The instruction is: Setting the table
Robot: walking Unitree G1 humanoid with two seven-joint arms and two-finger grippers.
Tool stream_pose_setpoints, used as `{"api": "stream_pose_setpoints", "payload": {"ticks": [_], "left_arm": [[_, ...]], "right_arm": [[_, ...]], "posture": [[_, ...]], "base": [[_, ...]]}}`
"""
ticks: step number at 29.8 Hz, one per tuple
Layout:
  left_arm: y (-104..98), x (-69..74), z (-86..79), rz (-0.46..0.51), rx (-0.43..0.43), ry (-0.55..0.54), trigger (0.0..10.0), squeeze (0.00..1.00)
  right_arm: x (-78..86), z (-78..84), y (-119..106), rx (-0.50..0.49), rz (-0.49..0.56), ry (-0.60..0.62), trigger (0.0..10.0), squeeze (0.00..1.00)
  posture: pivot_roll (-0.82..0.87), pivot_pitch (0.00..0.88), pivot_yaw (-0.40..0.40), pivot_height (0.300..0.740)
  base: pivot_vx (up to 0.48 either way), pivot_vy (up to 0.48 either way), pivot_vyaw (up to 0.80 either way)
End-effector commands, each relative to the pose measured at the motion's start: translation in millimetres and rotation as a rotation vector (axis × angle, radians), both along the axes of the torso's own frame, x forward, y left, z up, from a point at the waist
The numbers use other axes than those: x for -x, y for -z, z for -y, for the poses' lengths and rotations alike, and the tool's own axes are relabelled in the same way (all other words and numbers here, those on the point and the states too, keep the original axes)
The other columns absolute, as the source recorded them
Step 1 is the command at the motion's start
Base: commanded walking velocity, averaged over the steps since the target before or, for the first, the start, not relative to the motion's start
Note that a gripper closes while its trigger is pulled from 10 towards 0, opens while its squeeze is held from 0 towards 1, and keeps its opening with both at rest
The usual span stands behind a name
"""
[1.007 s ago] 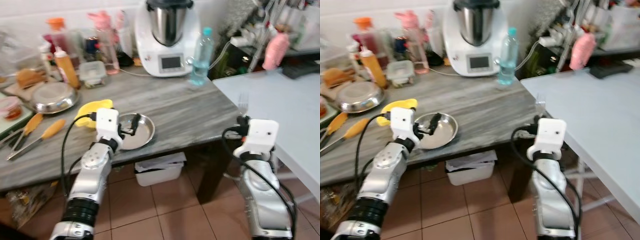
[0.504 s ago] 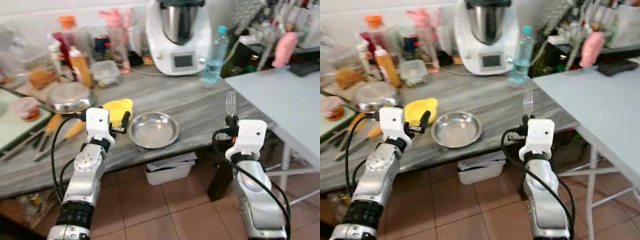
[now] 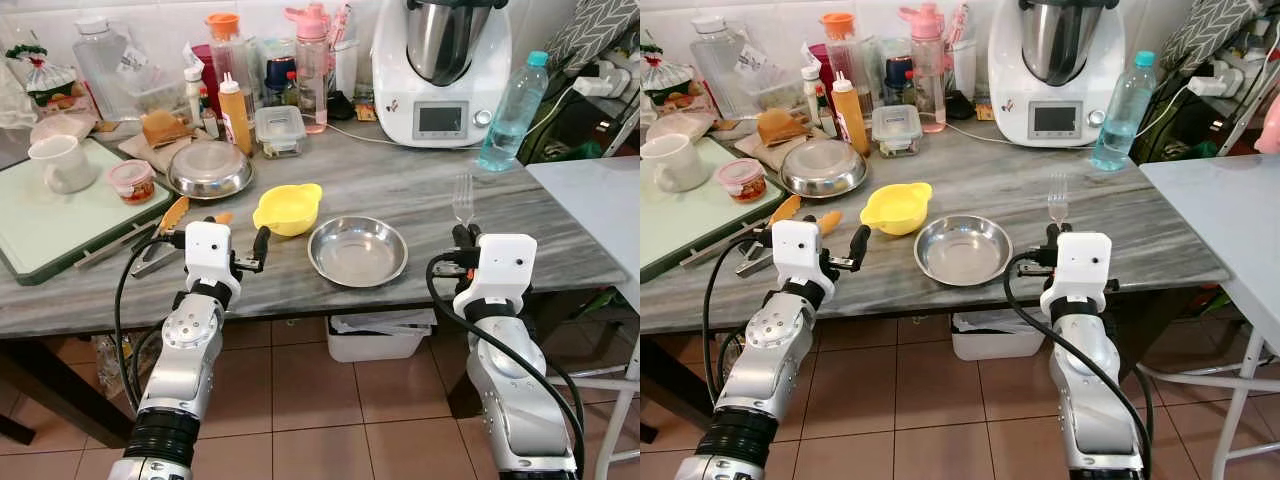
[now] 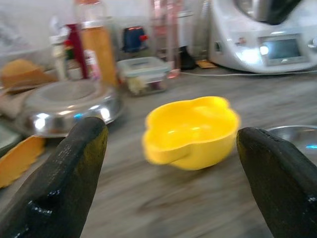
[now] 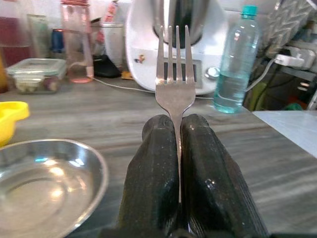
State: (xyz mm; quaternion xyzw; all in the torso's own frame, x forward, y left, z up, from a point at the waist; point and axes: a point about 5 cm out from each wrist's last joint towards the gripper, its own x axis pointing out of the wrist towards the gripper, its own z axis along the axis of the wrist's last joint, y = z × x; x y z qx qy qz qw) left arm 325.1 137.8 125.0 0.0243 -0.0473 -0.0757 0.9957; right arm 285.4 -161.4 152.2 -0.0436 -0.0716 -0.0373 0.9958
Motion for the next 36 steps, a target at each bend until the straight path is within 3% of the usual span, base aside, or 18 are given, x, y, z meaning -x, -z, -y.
{"api": "stream_pose_setpoints", "payload": {"ticks": [1,13,20,24,26,29,30,32,36], "left_arm": [[-7,-0.3,0.0,0.038,-0.026,0.001,10.0,0.0],[-5,1.9,2.2,0.036,-0.043,0.011,10.0,0.0],[-6,2.2,3.4,0.046,-0.059,0.021,10.0,0.0],[-11,10.9,17.3,0.074,-0.08,0.195,10.0,0.0],[-11,10.9,17.3,0.074,-0.08,0.195,10.0,0.0],[-11,18.3,29.3,0.051,-0.122,0.346,10.0,0.0],[-11,18.3,29.3,0.051,-0.122,0.346,10.0,0.0],[-6,26.9,38.1,0.027,-0.159,0.451,10.0,0.0],[-1,35.1,43.5,0.0,-0.163,0.528,10.0,0.0]], "right_arm": [[-0.4,-0.9,-2,-0.006,0.013,-0.007,10.0,0.0],[0.4,0.1,-2,-0.004,0.015,0.003,10.0,0.0],[-0.1,1.7,-4,-0.008,0.024,0.015,10.0,0.0],[0.0,12.9,-5,0.014,0.021,0.092,10.0,0.0],[0.0,12.9,-5,0.014,0.021,0.092,10.0,0.0],[-0.9,19.9,-4,0.017,0.0,0.119,10.0,0.0],[-0.9,19.9,-4,0.017,0.0,0.119,10.0,0.0],[-4.7,24.1,1,0.006,-0.043,0.11,10.0,0.0],[-10.4,27.6,6,-0.012,-0.097,0.095,10.0,0.0]], "posture": [[-0.08,0.004,0.043,0.74],[-0.08,0.011,0.047,0.74],[-0.08,0.011,0.049,0.74],[-0.09,0.012,0.047,0.74],[-0.09,0.012,0.047,0.74],[-0.08,0.017,0.047,0.74],[-0.08,0.017,0.047,0.74],[-0.08,0.027,0.052,0.74],[-0.08,0.034,0.056,0.74]], "base": [[0.0,0.0,0.0],[0.0,0.0,0.78],[0.0,0.0,0.33],[0.0,0.0,0.0],[0.0,0.0,0.0],[0.0,0.0,0.0],[0.0,0.0,0.0],[0.0,0.0,0.0],[0.0,0.0,0.0]]}}
